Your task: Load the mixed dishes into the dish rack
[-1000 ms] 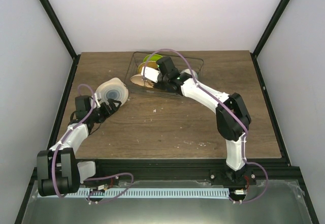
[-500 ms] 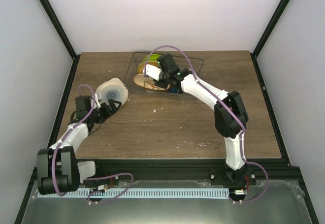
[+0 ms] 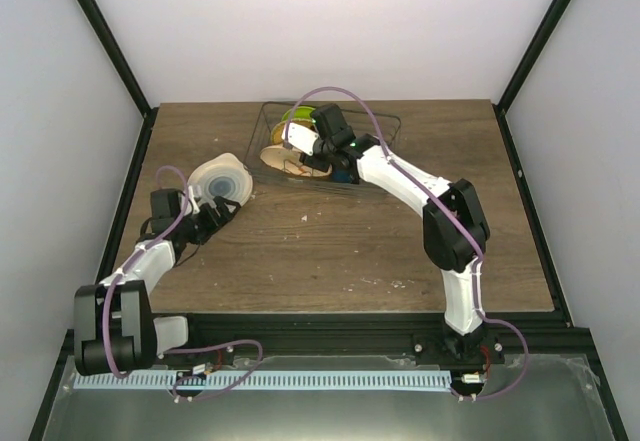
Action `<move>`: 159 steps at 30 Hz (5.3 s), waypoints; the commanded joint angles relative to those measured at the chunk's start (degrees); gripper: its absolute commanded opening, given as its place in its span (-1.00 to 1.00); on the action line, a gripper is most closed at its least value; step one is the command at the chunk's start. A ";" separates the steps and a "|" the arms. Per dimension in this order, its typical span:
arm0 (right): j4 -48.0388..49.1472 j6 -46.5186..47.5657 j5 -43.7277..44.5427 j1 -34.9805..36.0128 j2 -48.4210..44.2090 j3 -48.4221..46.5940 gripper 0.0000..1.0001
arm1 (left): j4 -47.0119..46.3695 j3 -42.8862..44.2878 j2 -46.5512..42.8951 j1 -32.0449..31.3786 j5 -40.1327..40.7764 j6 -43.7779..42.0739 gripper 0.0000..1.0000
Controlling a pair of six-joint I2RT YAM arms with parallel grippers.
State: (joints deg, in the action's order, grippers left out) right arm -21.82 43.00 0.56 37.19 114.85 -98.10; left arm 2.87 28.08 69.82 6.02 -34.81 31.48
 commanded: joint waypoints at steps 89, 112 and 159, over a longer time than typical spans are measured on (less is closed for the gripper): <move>6.37 -35.63 4.47 8.34 -32.06 42.05 -0.12 | 11.30 11.50 19.99 3.60 23.80 -5.25 -1.00; 11.82 -58.11 -11.40 8.33 -27.57 45.72 0.32 | 20.68 3.93 -3.86 -8.04 19.74 -2.40 -1.00; 22.88 -68.61 -27.82 7.52 -20.24 46.16 0.48 | 20.76 0.81 -14.03 -19.52 22.37 1.80 -1.00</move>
State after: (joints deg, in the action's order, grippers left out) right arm -3.16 -24.14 -23.62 44.82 92.88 -50.85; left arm 29.21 28.10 57.49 -11.68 -9.10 31.68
